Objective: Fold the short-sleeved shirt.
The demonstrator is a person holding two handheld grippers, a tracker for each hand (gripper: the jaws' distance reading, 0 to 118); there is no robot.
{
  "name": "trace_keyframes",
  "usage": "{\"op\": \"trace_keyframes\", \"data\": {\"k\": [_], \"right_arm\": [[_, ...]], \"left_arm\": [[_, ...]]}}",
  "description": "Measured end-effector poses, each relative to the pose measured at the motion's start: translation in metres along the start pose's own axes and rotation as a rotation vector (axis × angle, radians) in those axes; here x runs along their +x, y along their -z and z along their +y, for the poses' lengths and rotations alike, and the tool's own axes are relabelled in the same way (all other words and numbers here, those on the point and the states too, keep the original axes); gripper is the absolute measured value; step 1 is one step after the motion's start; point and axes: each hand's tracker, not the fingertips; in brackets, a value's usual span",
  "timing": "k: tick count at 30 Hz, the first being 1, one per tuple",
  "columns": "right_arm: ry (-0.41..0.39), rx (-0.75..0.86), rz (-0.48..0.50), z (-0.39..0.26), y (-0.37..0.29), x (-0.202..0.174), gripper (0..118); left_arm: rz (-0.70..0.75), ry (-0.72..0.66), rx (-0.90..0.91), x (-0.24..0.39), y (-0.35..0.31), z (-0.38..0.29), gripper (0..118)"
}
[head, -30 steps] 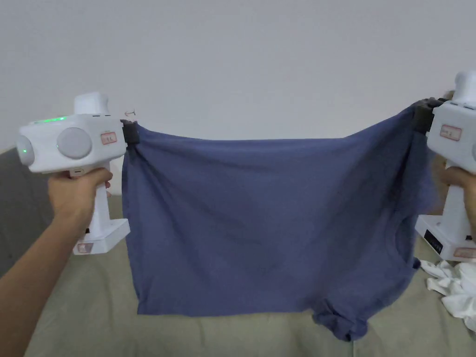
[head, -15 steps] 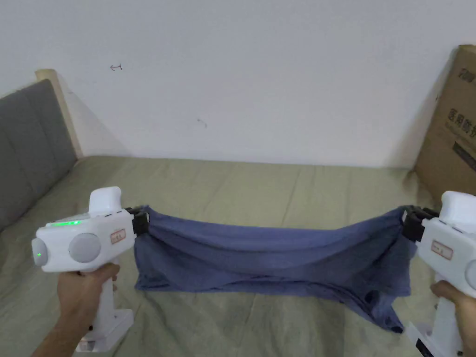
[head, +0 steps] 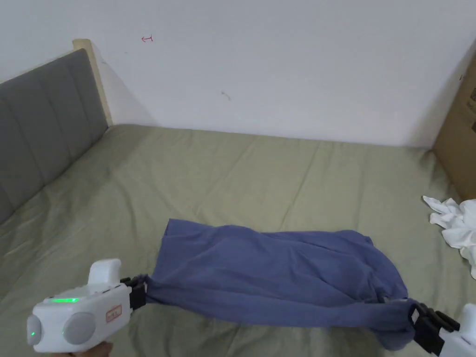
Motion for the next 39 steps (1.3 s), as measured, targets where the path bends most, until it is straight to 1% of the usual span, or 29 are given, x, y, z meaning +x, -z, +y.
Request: {"op": "trace_keyframes", "data": {"k": [8, 16, 19, 20, 23, 25, 27, 28, 30, 31, 32, 33, 34, 35, 36, 37, 38, 39], "right_arm": [[0.091, -0.045, -0.017, -0.068, -0.065, 0.004, 4], [0.122, -0.092, -0.034, -0.108, -0.108, 0.007, 4], [0.113, -0.143, -0.061, -0.12, -0.105, 0.008, 4], [0.114, -0.184, -0.095, -0.124, -0.1, 0.01, 4], [0.123, -0.281, -0.148, -0.136, -0.078, 0.016, 4], [0.126, -0.355, -0.19, -0.142, -0.063, 0.019, 4], [0.129, -0.4, -0.217, -0.147, -0.051, 0.022, 4], [0.131, -0.417, -0.227, -0.149, -0.047, 0.022, 4], [0.121, -0.418, -0.237, -0.148, -0.043, 0.019, 5], [0.114, -0.417, -0.243, -0.147, -0.044, 0.017, 8], [0.102, -0.42, -0.253, -0.144, -0.045, 0.014, 20], [0.095, -0.421, -0.254, -0.14, -0.046, 0.012, 36], [0.088, -0.421, -0.253, -0.136, -0.048, 0.011, 59], [0.082, -0.418, -0.248, -0.129, -0.052, 0.009, 93], [0.076, -0.407, -0.24, -0.123, -0.055, 0.007, 107], [0.065, -0.366, -0.216, -0.114, -0.059, 0.003, 111], [0.053, -0.316, -0.199, -0.102, -0.065, -0.002, 112], [0.039, -0.281, -0.192, -0.092, -0.07, -0.007, 112]], "left_arm": [[0.031, -0.008, -0.069, -0.019, -0.052, -0.077, 8], [0.049, 0.056, -0.116, -0.027, -0.078, -0.115, 8], [0.057, 0.057, -0.142, -0.028, -0.075, -0.12, 8], [0.059, 0.053, -0.15, -0.028, -0.072, -0.122, 8], [0.082, 0.051, -0.186, -0.026, -0.058, -0.128, 8], [0.102, 0.042, -0.245, -0.026, -0.046, -0.133, 9], [0.108, 0.026, -0.286, -0.028, -0.035, -0.137, 9], [0.109, 0.021, -0.278, -0.027, -0.034, -0.138, 9], [0.129, -0.001, -0.27, -0.023, -0.036, -0.136, 13], [0.135, -0.007, -0.264, -0.021, -0.038, -0.134, 20], [0.145, -0.007, -0.28, -0.019, -0.038, -0.132, 41], [0.152, -0.016, -0.302, -0.017, -0.039, -0.13, 62], [0.161, -0.027, -0.319, -0.014, -0.042, -0.127, 82], [0.151, -0.036, -0.315, -0.011, -0.047, -0.123, 87], [0.126, -0.05, -0.293, -0.009, -0.053, -0.12, 88], [0.09, -0.06, -0.261, -0.006, -0.06, -0.113, 90], [0.074, -0.078, -0.224, -0.001, -0.068, -0.104, 99], [0.062, -0.088, -0.194, 0.004, -0.074, -0.097, 105]]}}
